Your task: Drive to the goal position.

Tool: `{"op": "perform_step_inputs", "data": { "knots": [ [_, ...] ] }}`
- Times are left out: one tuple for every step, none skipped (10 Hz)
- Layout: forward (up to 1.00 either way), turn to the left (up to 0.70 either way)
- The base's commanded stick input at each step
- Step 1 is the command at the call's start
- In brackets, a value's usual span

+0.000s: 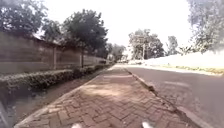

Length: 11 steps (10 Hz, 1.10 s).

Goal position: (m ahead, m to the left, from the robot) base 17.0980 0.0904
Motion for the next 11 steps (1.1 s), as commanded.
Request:
{"op": "perform_step_inputs", "data": {
  "knots": [
    [0.70,-0.30],
    [0.70,-0.29],
    [0.70,-0.23],
    [0.70,0.00],
    [0.70,0.00],
    [0.70,0.00],
    [0.70,0.00],
    [0.70,0.00],
    [0.70,0.00],
    [0.70,0.00],
    [0.70,0.00]
  ]
}}
